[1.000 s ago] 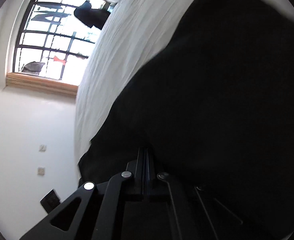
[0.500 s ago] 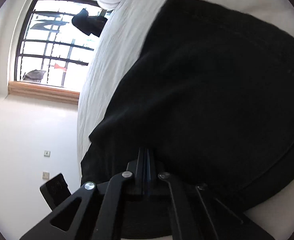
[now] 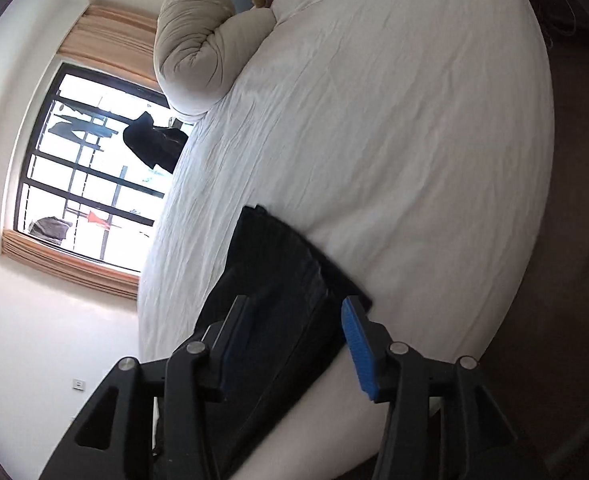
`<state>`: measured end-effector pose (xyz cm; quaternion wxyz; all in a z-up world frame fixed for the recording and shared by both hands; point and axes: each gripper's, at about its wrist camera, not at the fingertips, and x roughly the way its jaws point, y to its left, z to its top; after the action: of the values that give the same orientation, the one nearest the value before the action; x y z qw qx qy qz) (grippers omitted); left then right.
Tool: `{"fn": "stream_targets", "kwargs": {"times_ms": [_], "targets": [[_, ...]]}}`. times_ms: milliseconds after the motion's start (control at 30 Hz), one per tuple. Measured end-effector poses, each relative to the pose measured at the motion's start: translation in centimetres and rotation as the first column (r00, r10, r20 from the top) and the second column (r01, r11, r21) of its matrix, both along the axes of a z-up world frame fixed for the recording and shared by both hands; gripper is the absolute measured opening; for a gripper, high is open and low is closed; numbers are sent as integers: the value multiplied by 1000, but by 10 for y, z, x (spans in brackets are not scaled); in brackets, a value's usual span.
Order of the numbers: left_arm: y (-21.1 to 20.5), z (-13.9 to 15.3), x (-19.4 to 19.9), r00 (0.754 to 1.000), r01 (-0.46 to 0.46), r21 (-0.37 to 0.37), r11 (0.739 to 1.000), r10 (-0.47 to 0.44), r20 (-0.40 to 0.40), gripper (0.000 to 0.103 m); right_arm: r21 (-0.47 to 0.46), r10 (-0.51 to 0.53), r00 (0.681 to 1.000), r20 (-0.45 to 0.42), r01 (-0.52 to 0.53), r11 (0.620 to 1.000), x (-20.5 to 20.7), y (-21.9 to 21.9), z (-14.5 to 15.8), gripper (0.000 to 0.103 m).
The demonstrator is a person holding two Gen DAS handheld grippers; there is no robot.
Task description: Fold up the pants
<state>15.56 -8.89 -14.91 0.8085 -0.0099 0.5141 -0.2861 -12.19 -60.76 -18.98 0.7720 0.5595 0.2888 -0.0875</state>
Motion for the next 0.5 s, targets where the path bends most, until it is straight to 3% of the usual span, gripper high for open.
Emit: {"fn": "stream_targets", "kwargs": {"times_ms": [100, 233, 333, 433, 500], "targets": [[-25, 0, 12, 998, 57, -7, 998, -57, -5, 15, 85, -21, 1000, -8, 22, 996, 4, 8, -24, 52], [-67, -9, 24, 995, 94, -1, 996, -94, -25, 15, 146, -55, 998, -7, 55, 988, 31, 9, -32, 51], [-79, -16, 28, 990, 134, -37, 990, -135, -47, 15, 154, -44, 999, -12, 46, 987, 38, 6, -33, 51], [-85, -33, 33, 986, 142, -12, 990, -143, -91, 15, 196, -70, 998, 8, 67, 978, 26, 3, -43, 51], [-75, -41, 38, 985, 109, -76, 991, -118, -128, 14, 196, -66, 998, 11, 62, 979, 31, 2, -44, 51]]}}
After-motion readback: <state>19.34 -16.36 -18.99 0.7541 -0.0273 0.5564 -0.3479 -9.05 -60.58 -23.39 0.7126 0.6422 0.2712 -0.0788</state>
